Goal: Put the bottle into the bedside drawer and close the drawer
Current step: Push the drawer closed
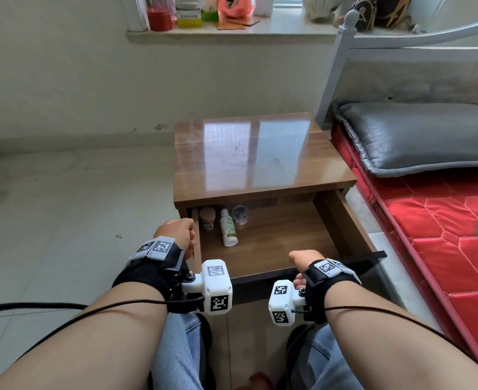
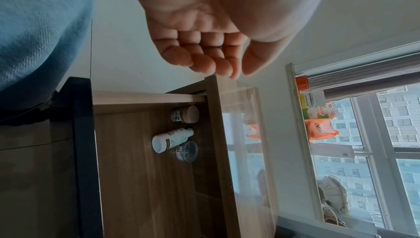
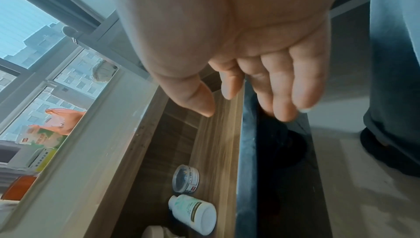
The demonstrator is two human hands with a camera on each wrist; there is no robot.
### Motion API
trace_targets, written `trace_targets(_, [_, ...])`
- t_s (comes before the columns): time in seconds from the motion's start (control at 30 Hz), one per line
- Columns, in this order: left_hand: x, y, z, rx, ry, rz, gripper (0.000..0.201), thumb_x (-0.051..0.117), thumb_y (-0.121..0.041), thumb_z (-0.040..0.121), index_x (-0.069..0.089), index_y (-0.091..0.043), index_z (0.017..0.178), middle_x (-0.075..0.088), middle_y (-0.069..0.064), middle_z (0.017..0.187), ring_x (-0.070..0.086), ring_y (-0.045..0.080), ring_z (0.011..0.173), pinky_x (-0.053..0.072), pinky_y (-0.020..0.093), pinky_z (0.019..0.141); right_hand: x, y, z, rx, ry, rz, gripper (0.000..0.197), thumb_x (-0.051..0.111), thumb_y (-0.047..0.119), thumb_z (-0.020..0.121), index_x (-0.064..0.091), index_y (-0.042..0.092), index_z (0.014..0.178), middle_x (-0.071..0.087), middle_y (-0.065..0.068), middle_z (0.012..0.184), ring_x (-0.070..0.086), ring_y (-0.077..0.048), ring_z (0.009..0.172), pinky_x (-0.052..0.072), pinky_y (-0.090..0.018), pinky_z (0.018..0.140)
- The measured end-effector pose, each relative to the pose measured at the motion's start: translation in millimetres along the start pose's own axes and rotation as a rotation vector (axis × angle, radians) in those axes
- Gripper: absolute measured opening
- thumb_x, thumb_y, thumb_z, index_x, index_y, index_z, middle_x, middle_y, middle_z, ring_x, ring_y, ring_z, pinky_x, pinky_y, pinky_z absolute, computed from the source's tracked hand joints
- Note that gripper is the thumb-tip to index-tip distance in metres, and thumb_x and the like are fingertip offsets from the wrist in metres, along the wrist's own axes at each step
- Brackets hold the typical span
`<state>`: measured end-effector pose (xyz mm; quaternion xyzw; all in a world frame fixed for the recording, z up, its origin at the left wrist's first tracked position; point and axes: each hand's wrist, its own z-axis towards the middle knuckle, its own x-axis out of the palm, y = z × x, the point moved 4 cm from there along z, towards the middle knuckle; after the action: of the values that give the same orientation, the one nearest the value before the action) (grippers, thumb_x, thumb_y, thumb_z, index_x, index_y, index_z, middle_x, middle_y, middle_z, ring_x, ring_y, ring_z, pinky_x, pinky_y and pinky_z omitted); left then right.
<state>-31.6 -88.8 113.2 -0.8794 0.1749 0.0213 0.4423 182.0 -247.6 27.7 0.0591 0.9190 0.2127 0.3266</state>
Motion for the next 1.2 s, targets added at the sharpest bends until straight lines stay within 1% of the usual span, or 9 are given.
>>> trace_targets(0.17, [1, -5, 1, 0.019, 0.019, -0.002, 0.021, 0.046, -0.016, 0.089, 0.051, -0.014, 0.068, 0.046, 0.002, 0.061, 0.040, 0.014, 0.051, 0.036, 0.024, 0.052, 4, 6, 4, -0.019, 0.008, 0.139, 0.050, 0.045, 0.026, 0.094, 0.048, -0.002, 0.136, 0.051, -0.021, 0.141, 0.052, -0.030, 0.129, 0.046, -0.033, 0.104])
trace_targets(0.3, [6, -12, 5, 0.042, 0.054, 0.009, 0.021, 0.046, -0.014, 0.089, 0.050, -0.015, 0.068, 0.044, 0.001, 0.059, 0.038, 0.014, 0.049, 0.032, 0.023, 0.050, 3, 12, 18, -0.013, 0.012, 0.329, 0.049, 0.050, 0.022, 0.092, 0.049, -0.002, 0.134, 0.053, -0.023, 0.138, 0.062, -0.023, 0.107, 0.053, -0.036, 0.095])
trace_targets(0.53, [15, -34, 31, 0.069, 0.059, 0.041, 0.022, 0.044, -0.015, 0.090, 0.052, -0.014, 0.069, 0.043, 0.002, 0.059, 0.036, 0.015, 0.049, 0.029, 0.024, 0.049, 0, 50, 48, -0.033, 0.014, 0.388, 0.048, 0.055, 0.017, 0.086, 0.052, -0.006, 0.128, 0.058, -0.025, 0.131, 0.061, -0.034, 0.118, 0.054, -0.039, 0.095])
trace_targets(0.67, [24, -41, 50, 0.075, 0.060, 0.066, 0.012, 0.046, -0.019, 0.092, 0.055, -0.011, 0.092, 0.046, 0.002, 0.061, 0.039, 0.014, 0.051, 0.033, 0.023, 0.048, -2, 77, 66, -0.066, 0.013, 0.407, 0.048, 0.054, 0.015, 0.087, 0.052, -0.009, 0.128, 0.059, -0.026, 0.130, 0.059, -0.036, 0.120, 0.053, -0.040, 0.098])
trace_targets(0.83, [29, -42, 71, 0.068, 0.061, 0.090, 0.011, 0.045, -0.018, 0.094, 0.053, -0.011, 0.097, 0.045, 0.002, 0.063, 0.039, 0.014, 0.052, 0.033, 0.023, 0.049, -3, 96, 88, -0.076, -0.006, 0.457, 0.046, 0.053, 0.012, 0.087, 0.053, -0.008, 0.128, 0.055, -0.004, 0.076, 0.062, -0.034, 0.116, 0.053, -0.039, 0.097])
trace_targets(0.9, [30, -41, 80, 0.068, 0.057, 0.100, 0.010, 0.046, -0.019, 0.093, 0.054, -0.013, 0.093, 0.046, 0.002, 0.063, 0.040, 0.014, 0.053, 0.035, 0.024, 0.051, -2, 101, 97, -0.102, -0.016, 0.481, 0.045, 0.052, 0.011, 0.088, 0.052, -0.008, 0.129, 0.049, 0.001, 0.070, 0.064, -0.032, 0.111, 0.053, -0.038, 0.098])
trace_targets(0.97, [31, -40, 88, 0.061, 0.055, 0.111, 0.010, 0.046, -0.019, 0.093, 0.054, -0.015, 0.087, 0.047, 0.002, 0.064, 0.041, 0.014, 0.054, 0.036, 0.025, 0.053, -1, 107, 103, -0.143, -0.061, 0.495, 0.043, 0.051, 0.011, 0.089, 0.053, -0.006, 0.128, 0.054, -0.001, 0.075, 0.060, -0.034, 0.118, 0.052, -0.036, 0.099])
trace_targets(1.1, [33, -41, 101, 0.046, 0.057, 0.105, 0.013, 0.047, -0.021, 0.092, 0.054, -0.017, 0.082, 0.048, 0.001, 0.063, 0.042, 0.014, 0.054, 0.037, 0.025, 0.054, -9, 125, 102, -0.222, -0.177, 0.357, 0.035, 0.051, 0.015, 0.091, 0.061, 0.007, 0.123, 0.064, -0.017, 0.119, 0.054, -0.033, 0.120, 0.045, -0.029, 0.098])
trace_targets(1.2, [34, -43, 107, 0.041, 0.064, 0.102, 0.016, 0.048, -0.023, 0.091, 0.053, -0.021, 0.077, 0.049, 0.001, 0.063, 0.044, 0.014, 0.055, 0.039, 0.025, 0.056, -7, 137, 109, -0.227, -0.137, 0.365, 0.039, 0.054, 0.012, 0.089, 0.060, 0.010, 0.127, 0.062, -0.016, 0.126, 0.051, -0.032, 0.125, 0.042, -0.030, 0.104])
